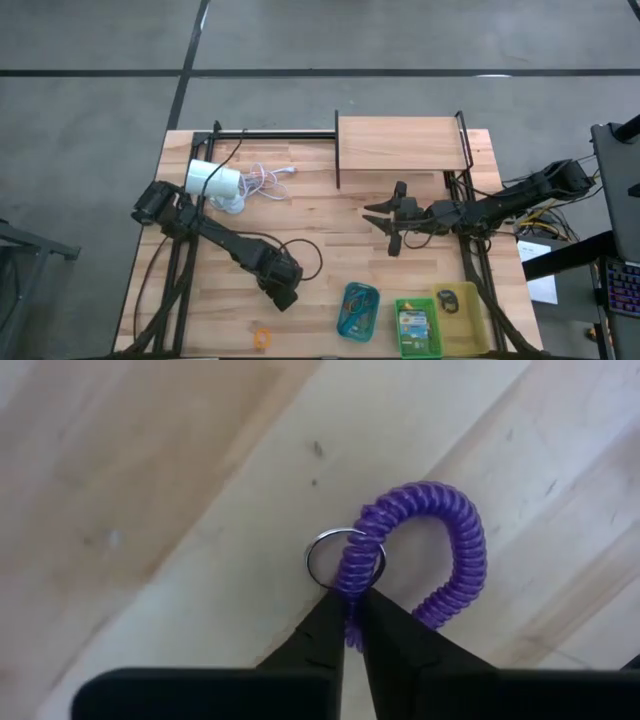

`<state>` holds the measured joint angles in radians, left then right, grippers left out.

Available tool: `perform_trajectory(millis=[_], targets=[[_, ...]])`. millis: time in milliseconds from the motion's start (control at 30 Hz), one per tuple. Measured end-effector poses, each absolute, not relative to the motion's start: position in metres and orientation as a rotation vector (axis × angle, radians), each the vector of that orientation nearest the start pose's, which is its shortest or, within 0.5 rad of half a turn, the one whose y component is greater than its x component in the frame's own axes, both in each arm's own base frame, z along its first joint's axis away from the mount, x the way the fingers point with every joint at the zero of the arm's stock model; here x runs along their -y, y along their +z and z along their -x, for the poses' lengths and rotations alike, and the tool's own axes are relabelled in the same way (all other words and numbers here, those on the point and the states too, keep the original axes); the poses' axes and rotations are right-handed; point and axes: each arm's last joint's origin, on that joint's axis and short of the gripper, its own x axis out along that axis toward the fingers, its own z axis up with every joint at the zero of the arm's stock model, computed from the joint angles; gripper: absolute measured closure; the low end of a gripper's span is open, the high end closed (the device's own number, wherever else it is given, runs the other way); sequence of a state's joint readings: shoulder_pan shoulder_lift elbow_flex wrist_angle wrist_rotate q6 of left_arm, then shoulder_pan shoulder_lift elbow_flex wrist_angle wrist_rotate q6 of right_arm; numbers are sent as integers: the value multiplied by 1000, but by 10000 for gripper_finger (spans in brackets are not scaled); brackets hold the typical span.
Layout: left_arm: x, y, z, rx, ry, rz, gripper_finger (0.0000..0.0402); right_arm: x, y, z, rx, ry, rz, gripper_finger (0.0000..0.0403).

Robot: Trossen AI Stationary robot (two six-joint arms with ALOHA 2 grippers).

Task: Pick & Place Office Desk Supplies
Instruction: Put the violet spring rubberband into the yellow bin

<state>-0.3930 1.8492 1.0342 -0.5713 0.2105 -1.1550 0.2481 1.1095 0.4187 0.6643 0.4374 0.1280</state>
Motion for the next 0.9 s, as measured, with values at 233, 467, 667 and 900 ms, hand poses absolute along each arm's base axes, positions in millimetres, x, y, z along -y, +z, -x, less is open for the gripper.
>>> perform_trajectory(millis=[233, 467, 667, 900], targets=[[120, 127, -299, -1484, 347, 799, 373, -43, 227, -220, -15, -191, -118, 298], [111, 142, -302, -1387, 394, 742, 374, -43, 227, -220, -15, -191, -118, 293], [106, 172, -310, -1220, 412, 621, 374, -43, 227, -220, -15, -191, -118, 287], [94, 193, -329, -1034, 418, 505, 374, -43, 227, -220, -16, -191, -118, 286]])
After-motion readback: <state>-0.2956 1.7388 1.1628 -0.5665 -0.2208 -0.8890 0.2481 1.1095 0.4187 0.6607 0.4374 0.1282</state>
